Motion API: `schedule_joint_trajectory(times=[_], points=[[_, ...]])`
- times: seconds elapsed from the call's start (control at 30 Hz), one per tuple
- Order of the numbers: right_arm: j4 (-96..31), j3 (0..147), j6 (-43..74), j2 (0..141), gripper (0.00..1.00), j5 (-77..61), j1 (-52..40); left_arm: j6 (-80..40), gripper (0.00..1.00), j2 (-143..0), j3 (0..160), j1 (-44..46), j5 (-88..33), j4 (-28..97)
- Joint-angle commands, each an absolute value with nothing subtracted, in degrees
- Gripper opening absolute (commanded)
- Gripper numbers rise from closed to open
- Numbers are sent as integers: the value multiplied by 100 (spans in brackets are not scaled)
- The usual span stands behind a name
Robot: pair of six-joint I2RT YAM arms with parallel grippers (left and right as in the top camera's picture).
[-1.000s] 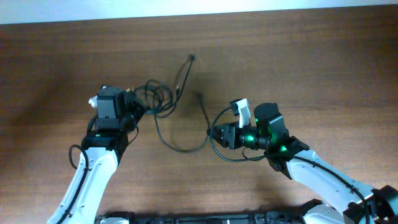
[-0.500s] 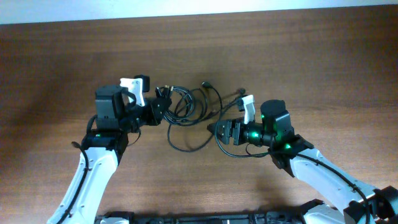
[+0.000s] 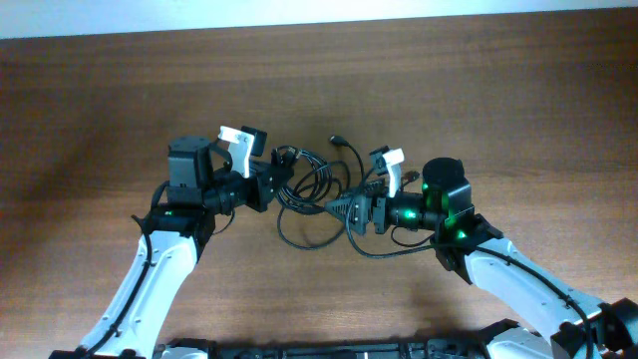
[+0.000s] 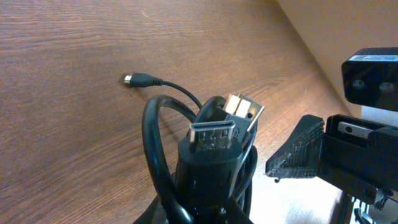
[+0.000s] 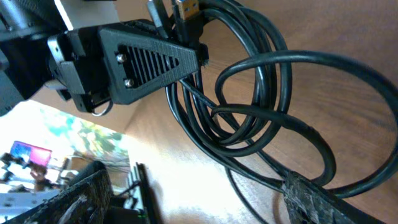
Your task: Untangle cables
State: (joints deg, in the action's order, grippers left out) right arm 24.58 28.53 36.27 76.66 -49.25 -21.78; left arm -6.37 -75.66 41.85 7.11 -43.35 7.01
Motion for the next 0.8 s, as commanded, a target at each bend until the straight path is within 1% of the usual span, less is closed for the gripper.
schedule_joint_trajectory(times=[0.0, 0.1, 0.23, 0.33, 0.37, 0.4, 0.5, 0.57, 0.63, 0.77], points=[[2502, 2842, 4569, 7601, 86, -5000, -2178, -508, 0, -7585, 4226, 727, -4591, 646], [2495, 2842, 5186, 7601, 86, -4772, -2178, -510, 0, -7585, 4226, 801, -4591, 644], [2495, 2842, 6208, 7601, 86, -4091, -2178, -510, 0, -7585, 4226, 1079, -4589, 644], [2493, 2842, 6506, 7601, 85, -3638, -2178, -510, 0, -7585, 4226, 1249, -4589, 644], [2493, 2842, 6731, 7601, 81, -3463, -2178, -510, 0, -7585, 4226, 1302, -4589, 642], [2491, 2842, 6978, 7601, 74, -3286, -2178, -513, 0, -7585, 4226, 1337, -4591, 644], [2491, 2842, 7343, 7601, 63, -3002, -2178, -635, 0, -7585, 4226, 1337, -4595, 637], [2488, 2842, 7496, 7601, 54, -2838, -2178, -681, 0, -7585, 4226, 1337, -4864, 521], [2488, 2842, 7553, 7612, 54, -2794, -2178, -681, 0, -7585, 4226, 1337, -5245, 276], [2491, 2842, 7555, 7623, 54, -2799, -2178, -681, 0, -7585, 4226, 1343, -5341, 209]])
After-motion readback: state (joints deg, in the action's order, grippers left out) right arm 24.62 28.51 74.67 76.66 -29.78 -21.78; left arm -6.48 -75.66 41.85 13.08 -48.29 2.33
